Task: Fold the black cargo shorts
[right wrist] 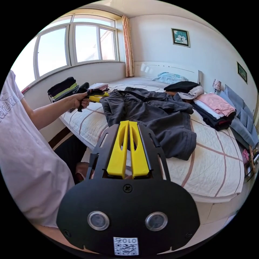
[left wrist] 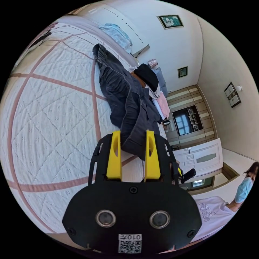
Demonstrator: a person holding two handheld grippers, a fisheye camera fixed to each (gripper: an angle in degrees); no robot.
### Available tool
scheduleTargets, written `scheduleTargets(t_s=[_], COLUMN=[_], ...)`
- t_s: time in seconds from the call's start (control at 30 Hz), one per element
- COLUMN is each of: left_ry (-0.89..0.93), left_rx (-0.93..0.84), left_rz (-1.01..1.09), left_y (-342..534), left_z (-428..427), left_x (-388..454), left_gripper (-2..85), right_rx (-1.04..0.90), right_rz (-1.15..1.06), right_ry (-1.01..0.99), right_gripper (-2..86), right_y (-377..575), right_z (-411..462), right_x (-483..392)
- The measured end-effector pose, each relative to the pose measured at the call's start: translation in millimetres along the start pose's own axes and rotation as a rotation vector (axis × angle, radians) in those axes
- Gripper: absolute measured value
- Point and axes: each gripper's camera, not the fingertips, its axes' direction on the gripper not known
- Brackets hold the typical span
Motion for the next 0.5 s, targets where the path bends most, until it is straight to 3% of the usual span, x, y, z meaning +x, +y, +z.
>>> scheduleTargets(t_s=[0.17, 0.23, 0.33, 0.5], left_ry=[-0.019, 0.131, 0.002, 0.075], left_rx=[0.009, 0.053, 0.012, 0.064], left_rz=[0.095, 0.165, 0.283, 0.049], left_y=[4, 12, 42, 98], left_z=[-27, -69, -113, -116], left_x=[20, 34, 51, -45], left_gripper=[6.5, 2.8, 0.8, -0.1], right_rx=[-0.076, -0.046, -0.014, -0.042], right_rz=[0.170, 0.244, 0.312, 0.415], right_ry=[0.139, 0.126, 0.142, 0.127], right_gripper=[7.5, 9.5, 11.0, 14.1], right_y=[1, -2, -5, 9], right_z=[10, 5, 1, 10], right_x=[43, 59, 79, 122])
